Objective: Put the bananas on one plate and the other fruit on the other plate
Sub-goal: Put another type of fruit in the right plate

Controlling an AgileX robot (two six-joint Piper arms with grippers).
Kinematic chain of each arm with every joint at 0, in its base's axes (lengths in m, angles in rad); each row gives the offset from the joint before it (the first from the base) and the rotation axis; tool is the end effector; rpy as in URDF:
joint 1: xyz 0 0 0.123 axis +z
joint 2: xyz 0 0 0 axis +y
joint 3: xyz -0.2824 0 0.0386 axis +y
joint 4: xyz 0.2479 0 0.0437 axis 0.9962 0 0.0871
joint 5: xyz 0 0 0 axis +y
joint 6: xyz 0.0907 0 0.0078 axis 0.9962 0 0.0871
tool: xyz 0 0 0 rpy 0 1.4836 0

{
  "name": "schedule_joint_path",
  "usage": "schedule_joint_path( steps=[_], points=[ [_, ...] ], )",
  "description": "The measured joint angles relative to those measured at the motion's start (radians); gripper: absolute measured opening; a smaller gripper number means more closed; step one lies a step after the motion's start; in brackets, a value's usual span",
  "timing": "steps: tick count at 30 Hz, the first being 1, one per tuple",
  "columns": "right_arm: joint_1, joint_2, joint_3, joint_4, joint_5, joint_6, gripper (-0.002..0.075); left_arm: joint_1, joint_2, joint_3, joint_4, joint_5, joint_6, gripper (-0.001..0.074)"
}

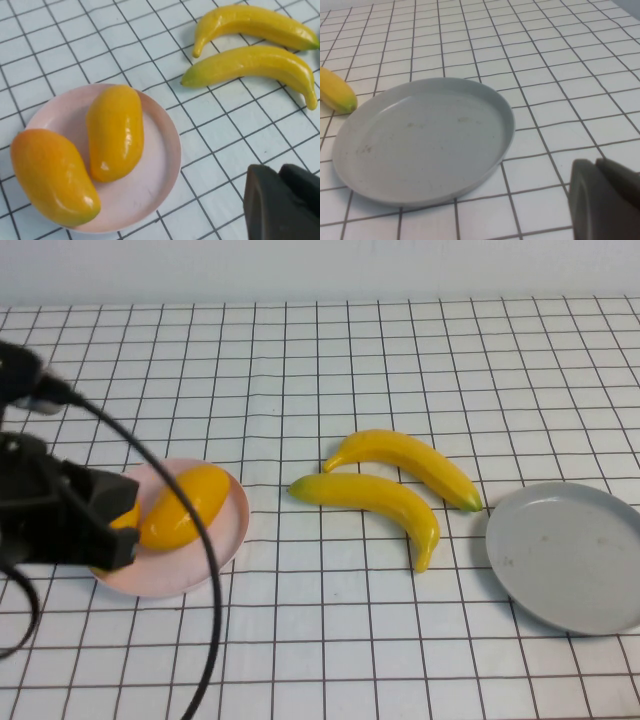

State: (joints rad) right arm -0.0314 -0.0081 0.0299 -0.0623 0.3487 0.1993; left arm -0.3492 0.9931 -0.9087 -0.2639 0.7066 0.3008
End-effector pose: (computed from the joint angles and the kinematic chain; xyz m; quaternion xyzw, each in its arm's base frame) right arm 0.0534 -0.0036 0.1721 0.0751 0.7961 0.0243 0.6000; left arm 0.1809 -0.0823 0.3463 0.2352 0.8701 -0.1296 0.4134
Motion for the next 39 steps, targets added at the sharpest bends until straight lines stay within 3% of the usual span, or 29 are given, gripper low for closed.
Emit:
schedule_joint_path(
  steps=[13,23,31,39],
  points=[
    [0.0,0.0,0.0,0.0,0.0,0.0,-0.0016,0.0,-0.644,0.472,0.077,-0.315,-0.089,-0.0002],
    [0.0,0.0,0.0,0.0,0.0,0.0,-0.0018,0.032,-0.865,0.816,0.109,-0.716,-0.108,-0.0002],
    [0.0,0.0,0.0,0.0,0.0,0.0,-0.0018,0.198,-0.948,0.905,0.239,-0.62,-0.301,-0.0002],
    [0.0,0.0,0.002,0.0,0.0,0.0,-0.0018,0.308,-1.001,0.933,0.289,-0.439,-0.333,-0.0002]
  ],
)
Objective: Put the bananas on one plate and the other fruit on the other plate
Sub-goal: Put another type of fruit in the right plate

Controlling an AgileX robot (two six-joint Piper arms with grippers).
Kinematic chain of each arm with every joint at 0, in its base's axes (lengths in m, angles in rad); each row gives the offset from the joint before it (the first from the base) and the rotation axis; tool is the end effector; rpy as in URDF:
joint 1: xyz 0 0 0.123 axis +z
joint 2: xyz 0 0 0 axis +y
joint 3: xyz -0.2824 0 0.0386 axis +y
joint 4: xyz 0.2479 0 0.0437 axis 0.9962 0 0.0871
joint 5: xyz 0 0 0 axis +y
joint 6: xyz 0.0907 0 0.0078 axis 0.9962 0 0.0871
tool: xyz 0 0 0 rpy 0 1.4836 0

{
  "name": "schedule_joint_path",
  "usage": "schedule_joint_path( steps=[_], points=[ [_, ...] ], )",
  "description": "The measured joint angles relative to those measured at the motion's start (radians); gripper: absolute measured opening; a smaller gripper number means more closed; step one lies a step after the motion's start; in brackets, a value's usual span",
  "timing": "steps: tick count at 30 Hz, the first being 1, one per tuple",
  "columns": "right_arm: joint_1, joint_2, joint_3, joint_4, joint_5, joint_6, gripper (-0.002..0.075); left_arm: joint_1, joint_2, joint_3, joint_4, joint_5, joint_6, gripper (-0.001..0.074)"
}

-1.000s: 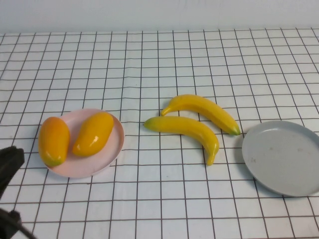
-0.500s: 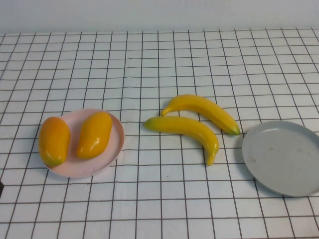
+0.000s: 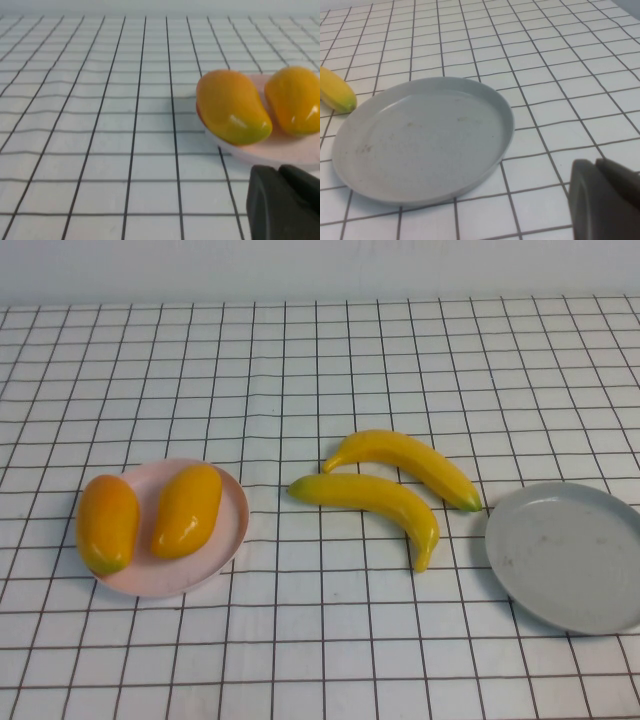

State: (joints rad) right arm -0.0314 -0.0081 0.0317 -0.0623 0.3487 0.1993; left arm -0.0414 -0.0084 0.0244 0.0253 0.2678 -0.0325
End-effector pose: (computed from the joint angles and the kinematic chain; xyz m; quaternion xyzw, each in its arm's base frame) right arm 0.0534 -0.0036 0.1715 0.0751 0.7967 0.0243 0.5993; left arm 0.0551 -0.0017 0.1811 0.0107 0.7730 -0.0131 0.6342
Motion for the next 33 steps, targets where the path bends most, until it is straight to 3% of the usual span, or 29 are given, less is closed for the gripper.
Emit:
schedule_joint_path(
  steps=[6,33],
  points=[
    [0.0,0.0,0.0,0.0,0.0,0.0,-0.0018,0.004,0.0,0.0,0.026,0.108,0.008,-0.0003],
    [0.0,0.0,0.0,0.0,0.0,0.0,-0.0018,0.004,-0.004,0.0,0.029,0.11,0.033,-0.0003]
  ],
)
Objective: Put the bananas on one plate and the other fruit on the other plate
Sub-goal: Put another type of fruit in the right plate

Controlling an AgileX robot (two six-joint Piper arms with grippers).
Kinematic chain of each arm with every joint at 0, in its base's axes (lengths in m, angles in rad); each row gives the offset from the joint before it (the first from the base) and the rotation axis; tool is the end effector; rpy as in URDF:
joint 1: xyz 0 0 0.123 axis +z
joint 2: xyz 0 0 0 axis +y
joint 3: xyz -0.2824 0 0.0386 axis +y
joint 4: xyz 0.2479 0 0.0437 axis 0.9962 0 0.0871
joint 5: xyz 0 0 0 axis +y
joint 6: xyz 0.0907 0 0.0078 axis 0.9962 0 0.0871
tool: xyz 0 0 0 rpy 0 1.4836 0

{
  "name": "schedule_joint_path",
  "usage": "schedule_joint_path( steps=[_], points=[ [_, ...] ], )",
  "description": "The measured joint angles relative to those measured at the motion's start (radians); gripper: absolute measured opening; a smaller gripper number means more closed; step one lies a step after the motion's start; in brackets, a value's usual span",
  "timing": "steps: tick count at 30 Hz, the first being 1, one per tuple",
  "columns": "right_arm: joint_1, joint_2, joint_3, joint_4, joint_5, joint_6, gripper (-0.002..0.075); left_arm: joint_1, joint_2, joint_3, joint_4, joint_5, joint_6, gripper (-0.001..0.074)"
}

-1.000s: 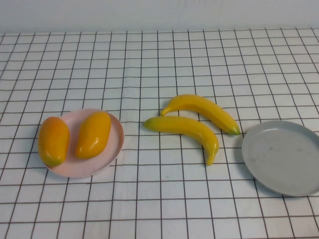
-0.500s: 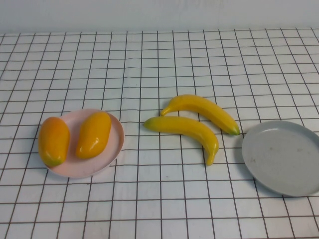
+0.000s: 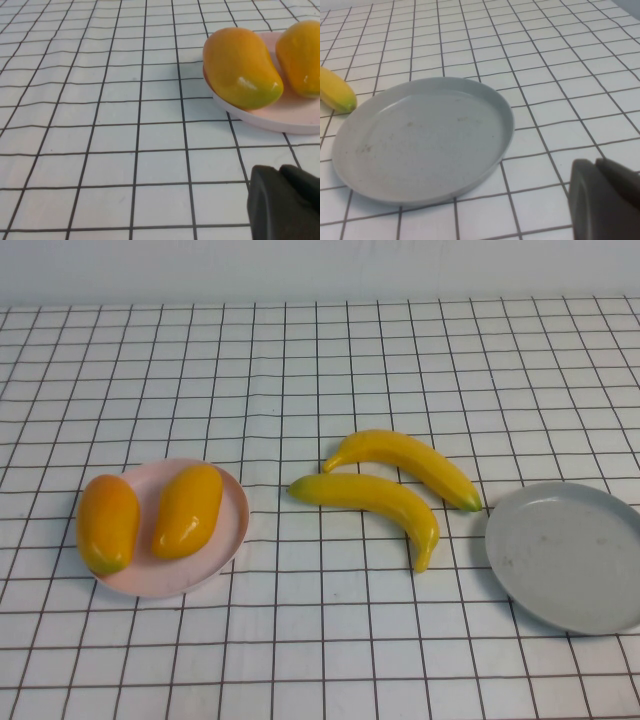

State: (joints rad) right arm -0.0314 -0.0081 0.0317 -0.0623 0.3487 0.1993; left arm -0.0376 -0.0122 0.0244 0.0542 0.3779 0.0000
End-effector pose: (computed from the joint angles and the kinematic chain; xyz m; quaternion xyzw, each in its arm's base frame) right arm 0.0534 -0.0036 0.1715 0.0751 0.7967 0.0243 0.5993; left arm 0.0524 -0.0001 0.1716 0.0295 0.8050 0.0118 0.5924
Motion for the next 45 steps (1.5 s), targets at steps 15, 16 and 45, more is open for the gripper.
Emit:
schedule_joint_path(
  steps=[15,16,45],
  points=[
    [0.0,0.0,0.0,-0.075,0.0,0.0,-0.0018,0.0,0.0,0.0,0.0,0.0,0.0,-0.0004],
    [0.0,0.0,0.0,-0.075,-0.006,0.009,-0.0018,0.0,0.0,0.0,0.0,0.0,0.0,-0.0004],
    [0.0,0.0,-0.038,0.775,-0.109,-0.041,-0.0018,0.0,0.0,0.0,0.0,0.0,0.0,-0.0004]
  ],
)
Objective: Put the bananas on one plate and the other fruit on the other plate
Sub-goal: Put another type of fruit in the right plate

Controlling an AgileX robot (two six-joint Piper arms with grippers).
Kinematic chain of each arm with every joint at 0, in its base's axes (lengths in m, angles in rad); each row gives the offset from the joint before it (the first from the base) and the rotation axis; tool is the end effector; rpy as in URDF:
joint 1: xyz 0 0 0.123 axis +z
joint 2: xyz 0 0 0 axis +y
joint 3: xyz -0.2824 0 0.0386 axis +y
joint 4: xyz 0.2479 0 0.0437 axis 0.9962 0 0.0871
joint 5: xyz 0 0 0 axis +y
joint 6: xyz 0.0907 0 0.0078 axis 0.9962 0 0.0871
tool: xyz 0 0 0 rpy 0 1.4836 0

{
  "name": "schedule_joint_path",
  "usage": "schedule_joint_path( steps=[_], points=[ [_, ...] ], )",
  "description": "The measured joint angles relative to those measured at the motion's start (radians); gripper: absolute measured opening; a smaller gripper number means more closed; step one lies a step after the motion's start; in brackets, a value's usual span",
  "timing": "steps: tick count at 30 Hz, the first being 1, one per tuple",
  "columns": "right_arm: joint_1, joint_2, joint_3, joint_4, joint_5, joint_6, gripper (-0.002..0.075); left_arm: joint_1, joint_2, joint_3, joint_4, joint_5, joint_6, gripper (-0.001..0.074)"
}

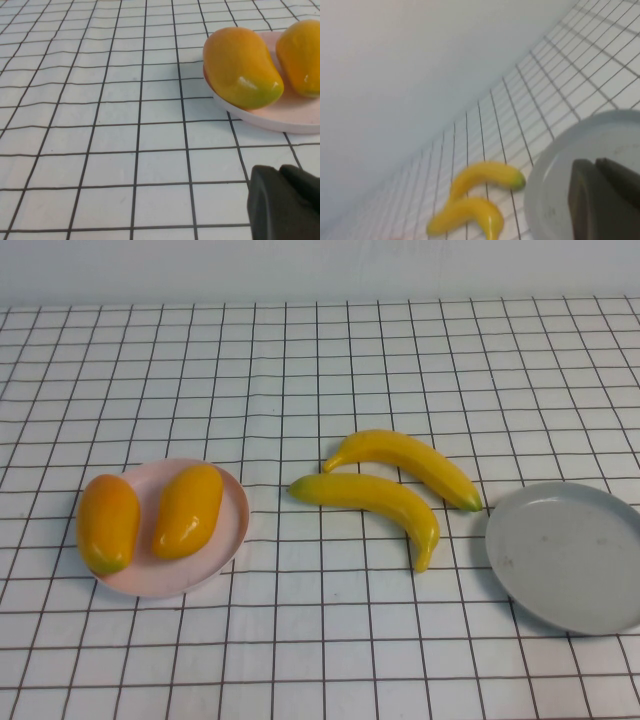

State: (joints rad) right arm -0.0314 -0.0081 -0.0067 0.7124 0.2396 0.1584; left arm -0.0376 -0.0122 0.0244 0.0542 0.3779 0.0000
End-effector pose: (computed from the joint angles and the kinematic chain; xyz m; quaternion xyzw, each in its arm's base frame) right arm 0.0546 0.0125 0.1993 0.2671 0.6845 0.3234 0.5963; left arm 0.0524 -0.0001 0.1716 0.0295 0.8050 0.0118 0.5924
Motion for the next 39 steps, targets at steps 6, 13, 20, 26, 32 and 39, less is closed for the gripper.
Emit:
schedule_joint_path(
  steps=[6,13,20,26,32,39],
  points=[
    [0.0,0.177,-0.289,-0.114,0.229,-0.207,-0.0018,0.0,0.0,0.0,0.0,0.0,0.0,-0.0004],
    [0.0,0.465,-0.562,-0.119,0.226,-0.415,-0.0018,0.0,0.0,0.0,0.0,0.0,0.0,-0.0004],
    [0.0,0.871,-0.904,-0.129,0.592,-0.668,-0.0018,0.0,0.0,0.0,0.0,0.0,0.0,-0.0004],
    [0.082,1.245,-1.231,-0.329,0.826,-0.675,-0.0018,0.0,0.0,0.0,0.0,0.0,0.0,-0.0004],
    [0.304,1.589,-1.462,-0.65,0.983,-0.585,-0.0018,0.0,0.0,0.0,0.0,0.0,0.0,-0.0004],
    [0.433,1.911,-1.739,-0.704,0.989,-0.548,0.0152,0.0,0.0,0.0,0.0,0.0,0.0,-0.0004]
  ],
)
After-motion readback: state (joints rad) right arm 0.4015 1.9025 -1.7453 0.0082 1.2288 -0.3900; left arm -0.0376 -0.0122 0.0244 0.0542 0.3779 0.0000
